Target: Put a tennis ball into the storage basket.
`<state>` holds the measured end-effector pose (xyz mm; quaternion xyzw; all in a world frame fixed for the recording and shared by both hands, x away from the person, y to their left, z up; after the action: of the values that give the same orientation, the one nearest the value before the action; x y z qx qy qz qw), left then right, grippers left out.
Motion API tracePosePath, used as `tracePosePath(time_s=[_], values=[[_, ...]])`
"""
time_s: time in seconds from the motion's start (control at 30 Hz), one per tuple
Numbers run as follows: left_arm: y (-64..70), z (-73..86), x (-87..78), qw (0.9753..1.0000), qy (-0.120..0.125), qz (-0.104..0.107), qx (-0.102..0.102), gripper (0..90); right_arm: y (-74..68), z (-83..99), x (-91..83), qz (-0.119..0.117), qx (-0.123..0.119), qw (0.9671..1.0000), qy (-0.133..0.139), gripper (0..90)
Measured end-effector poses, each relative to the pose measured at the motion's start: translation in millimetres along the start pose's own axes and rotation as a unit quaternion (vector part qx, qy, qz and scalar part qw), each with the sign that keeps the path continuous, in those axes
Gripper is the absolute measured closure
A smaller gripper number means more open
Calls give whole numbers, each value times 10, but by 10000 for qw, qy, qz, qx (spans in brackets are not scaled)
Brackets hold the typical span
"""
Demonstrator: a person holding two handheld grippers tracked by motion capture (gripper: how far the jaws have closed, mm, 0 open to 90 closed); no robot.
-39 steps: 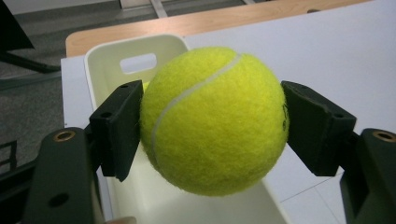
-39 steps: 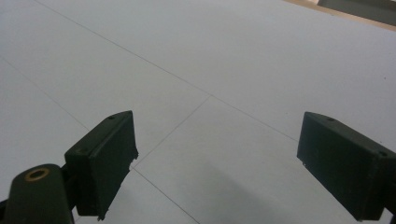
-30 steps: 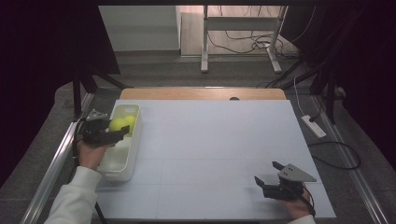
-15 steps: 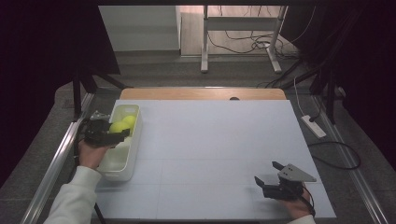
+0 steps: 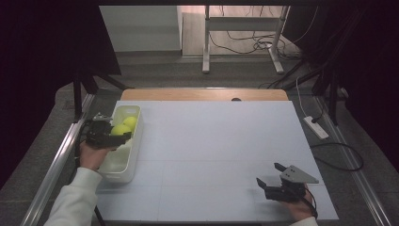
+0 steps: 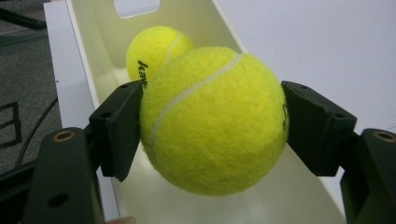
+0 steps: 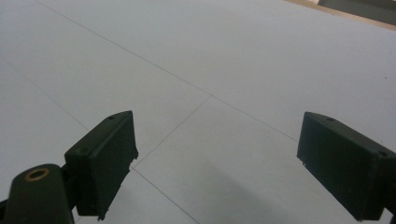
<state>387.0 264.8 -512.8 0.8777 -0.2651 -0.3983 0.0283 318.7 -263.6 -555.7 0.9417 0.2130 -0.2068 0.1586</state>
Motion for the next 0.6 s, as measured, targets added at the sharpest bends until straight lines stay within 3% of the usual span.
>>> tracePosePath(time_s=[0.13, 0.23, 0.4, 0.6], values=[[3, -11, -13, 10000, 15, -27, 2, 250, 0, 0, 0, -2, -3, 10000, -1, 114], [11, -59, -69, 9999, 122, -88, 2, 188, 0, 0, 0, -1, -4, 10000, 0, 114], [69, -137, -152, 9995, 313, -54, 47, 151, -5, -2, 0, -8, -5, 10000, 5, 114], [109, -147, -153, 9993, 371, 13, 86, 126, -2, -3, -4, 2, -10, 10000, 4, 114]])
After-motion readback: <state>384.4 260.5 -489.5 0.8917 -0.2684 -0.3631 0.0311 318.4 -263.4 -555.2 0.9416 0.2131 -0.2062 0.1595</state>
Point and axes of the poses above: each handheld gripper's, and its own axes: x roughly forward along the jaws, z roughly out of its underside, y roughly to its right, the point moved 8 cm from there along x, roughly forward along the jaws, and after that the axes turned 13 degrees about z, right-handed, at the moved point
